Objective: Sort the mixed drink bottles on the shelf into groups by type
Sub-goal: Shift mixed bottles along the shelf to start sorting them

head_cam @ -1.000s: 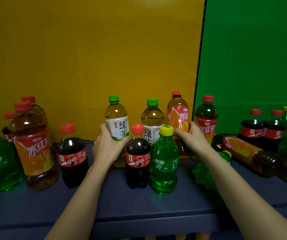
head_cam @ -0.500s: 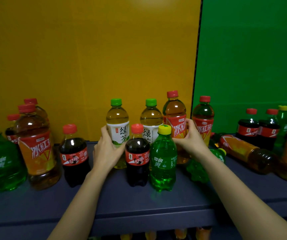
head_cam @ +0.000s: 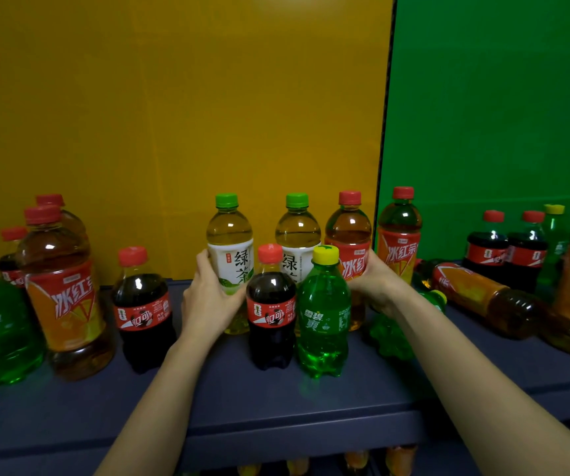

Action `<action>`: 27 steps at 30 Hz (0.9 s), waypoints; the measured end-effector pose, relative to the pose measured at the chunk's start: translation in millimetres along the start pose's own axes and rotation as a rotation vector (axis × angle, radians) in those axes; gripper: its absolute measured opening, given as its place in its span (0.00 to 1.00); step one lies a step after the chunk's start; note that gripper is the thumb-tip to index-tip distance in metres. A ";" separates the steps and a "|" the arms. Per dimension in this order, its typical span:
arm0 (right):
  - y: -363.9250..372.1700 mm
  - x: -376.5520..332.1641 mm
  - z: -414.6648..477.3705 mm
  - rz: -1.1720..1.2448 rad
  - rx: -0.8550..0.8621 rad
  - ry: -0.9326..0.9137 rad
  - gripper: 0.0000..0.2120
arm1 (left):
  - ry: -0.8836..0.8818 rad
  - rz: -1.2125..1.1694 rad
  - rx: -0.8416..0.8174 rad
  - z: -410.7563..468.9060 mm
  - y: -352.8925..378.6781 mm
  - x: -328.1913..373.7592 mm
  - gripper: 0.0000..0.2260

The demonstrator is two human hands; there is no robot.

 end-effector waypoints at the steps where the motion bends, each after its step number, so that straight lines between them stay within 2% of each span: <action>1: 0.0 -0.2 -0.2 0.001 -0.001 0.005 0.39 | 0.000 0.002 0.001 0.0 0.2 -0.3 0.33; 11: -2.4 -6.8 -12.4 -0.081 0.045 0.031 0.38 | 0.021 -0.046 -0.026 -3.4 -0.7 -7.3 0.36; 15: -9.4 -16.2 -27.4 -0.122 0.079 0.002 0.39 | 0.113 -0.101 0.083 -24.6 -16.1 -0.5 0.24; 18: -15.9 -19.5 -43.1 -0.216 0.160 -0.020 0.33 | 0.233 -0.082 0.266 -56.6 -30.2 10.1 0.14; 21: -25.7 -22.9 -68.5 -0.333 0.333 -0.119 0.19 | 0.353 -0.117 0.437 -89.1 -43.9 25.4 0.07; 24: -37.2 -24.1 -99.1 -0.429 0.479 -0.231 0.10 | 0.556 -0.068 0.413 -112.0 -40.8 53.0 0.05; 27: -51.2 -19.2 -123.8 -0.497 0.540 -0.262 0.07 | 0.701 -0.004 0.294 -125.7 -19.5 80.3 0.07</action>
Point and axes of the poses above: each hand's wrist, its own z-axis towards the middle knuckle, its own y-axis out of the palm, x = y × z, the point moved 4 cm from there along z, towards the middle knuckle, and after that the axes turned 15 degrees about -x, right-handed, at the moved point
